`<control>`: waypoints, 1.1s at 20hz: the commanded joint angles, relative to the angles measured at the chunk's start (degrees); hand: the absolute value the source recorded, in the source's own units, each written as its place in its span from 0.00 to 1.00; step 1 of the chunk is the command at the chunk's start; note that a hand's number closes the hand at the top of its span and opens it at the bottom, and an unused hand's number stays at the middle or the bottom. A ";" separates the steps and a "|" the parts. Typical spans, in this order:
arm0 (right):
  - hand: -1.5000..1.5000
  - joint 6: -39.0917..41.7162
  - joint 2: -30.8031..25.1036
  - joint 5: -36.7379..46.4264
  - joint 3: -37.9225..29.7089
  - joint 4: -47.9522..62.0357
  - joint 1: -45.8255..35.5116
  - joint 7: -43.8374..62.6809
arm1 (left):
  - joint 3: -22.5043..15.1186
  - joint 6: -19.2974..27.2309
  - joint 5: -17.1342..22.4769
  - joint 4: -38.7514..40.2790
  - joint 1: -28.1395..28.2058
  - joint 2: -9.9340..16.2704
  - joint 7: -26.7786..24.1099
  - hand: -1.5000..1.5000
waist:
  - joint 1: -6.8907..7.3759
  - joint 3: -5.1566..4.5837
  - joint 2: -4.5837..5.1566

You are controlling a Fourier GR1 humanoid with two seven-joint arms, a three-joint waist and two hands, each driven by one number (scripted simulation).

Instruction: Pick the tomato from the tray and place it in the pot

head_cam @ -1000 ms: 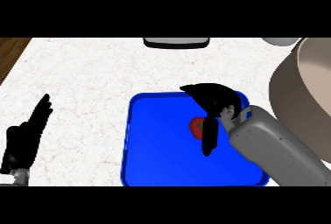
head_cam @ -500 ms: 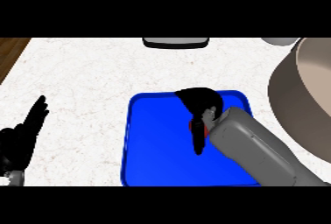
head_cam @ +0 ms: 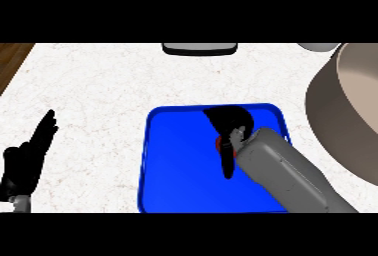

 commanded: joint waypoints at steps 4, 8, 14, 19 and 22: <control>0.00 -1.96 5.18 8.14 0.88 6.42 2.16 -0.56 | 2.25 -2.33 -0.72 -0.65 2.01 0.07 -2.98 0.50 | 0.36 0.00 0.08; 0.00 -0.47 3.83 11.11 -1.17 8.83 3.59 -5.70 | 3.40 -3.48 -0.48 -1.41 -3.01 0.08 4.66 0.50 | 0.10 0.02 0.11; 1.00 1.70 3.29 15.14 -1.20 6.18 5.56 -12.83 | 3.46 -3.42 -3.67 0.04 -0.66 -2.33 0.50 0.50 | -0.01 0.01 0.08; 1.00 4.50 5.98 18.74 -5.61 11.39 0.49 -14.84 | 5.00 -4.31 -4.22 2.52 -1.82 -4.10 -0.96 0.50 | 0.14 0.00 0.09; 1.00 5.83 6.87 19.48 -7.24 5.58 3.71 -12.32 | 5.40 -4.46 -4.81 -2.69 1.60 -4.72 0.66 0.50 | 0.02 0.01 -0.01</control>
